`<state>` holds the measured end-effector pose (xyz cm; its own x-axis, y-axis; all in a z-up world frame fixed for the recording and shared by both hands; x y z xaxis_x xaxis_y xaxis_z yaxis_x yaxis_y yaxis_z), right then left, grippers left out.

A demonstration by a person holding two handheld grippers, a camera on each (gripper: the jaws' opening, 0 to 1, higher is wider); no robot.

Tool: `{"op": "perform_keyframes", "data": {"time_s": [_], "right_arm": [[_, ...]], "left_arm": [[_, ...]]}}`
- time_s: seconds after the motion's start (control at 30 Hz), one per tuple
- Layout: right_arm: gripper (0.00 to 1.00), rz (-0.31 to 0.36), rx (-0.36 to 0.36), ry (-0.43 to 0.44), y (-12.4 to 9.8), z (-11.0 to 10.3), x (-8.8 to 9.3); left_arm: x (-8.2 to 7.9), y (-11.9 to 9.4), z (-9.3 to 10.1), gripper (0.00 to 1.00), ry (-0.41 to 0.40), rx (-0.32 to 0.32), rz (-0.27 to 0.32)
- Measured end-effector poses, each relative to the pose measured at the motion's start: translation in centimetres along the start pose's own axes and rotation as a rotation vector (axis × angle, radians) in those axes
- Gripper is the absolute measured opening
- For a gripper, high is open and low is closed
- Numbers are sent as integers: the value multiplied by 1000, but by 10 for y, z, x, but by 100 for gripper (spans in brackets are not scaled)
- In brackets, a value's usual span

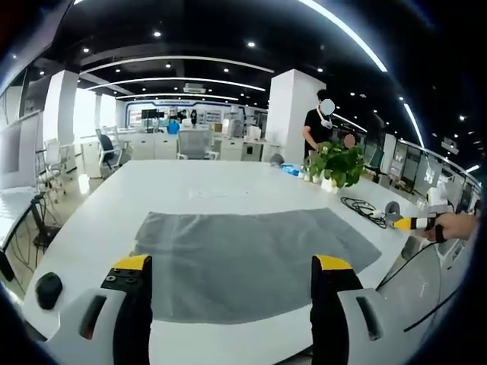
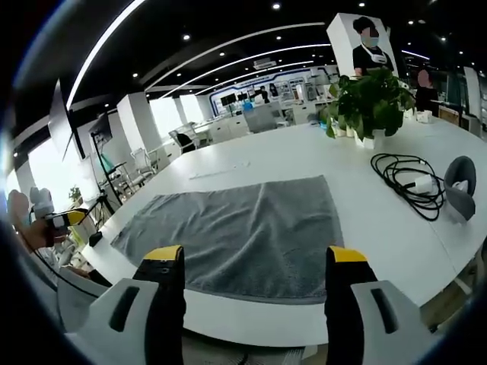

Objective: Fold the towel on the table until its edges align and the towel forms a compact rectangular stack.

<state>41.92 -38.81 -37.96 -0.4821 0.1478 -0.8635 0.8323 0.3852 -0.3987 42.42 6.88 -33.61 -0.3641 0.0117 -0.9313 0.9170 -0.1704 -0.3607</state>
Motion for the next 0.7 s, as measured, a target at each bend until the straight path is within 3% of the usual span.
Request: {"op": "perform_keyframes", "data": {"time_s": [0.7], "right_arm": [[73,-19,5,7,-1,1,3]], "left_arm": [[3,1,0,84,20,9,5]]}}
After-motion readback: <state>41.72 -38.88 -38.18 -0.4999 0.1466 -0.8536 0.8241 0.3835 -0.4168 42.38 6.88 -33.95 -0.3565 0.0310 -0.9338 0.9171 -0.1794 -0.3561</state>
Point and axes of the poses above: the point that each gripper's makers call its tool centre point, and the gripper's own axes: y roughly forward along the fingers, z roughly to its right, x roughly out of its underside, the point moved 2 cm from there along -y, roughly backward along the fingers, and after that the axes turned 7 degrees about -x, right-handed, at the moved point
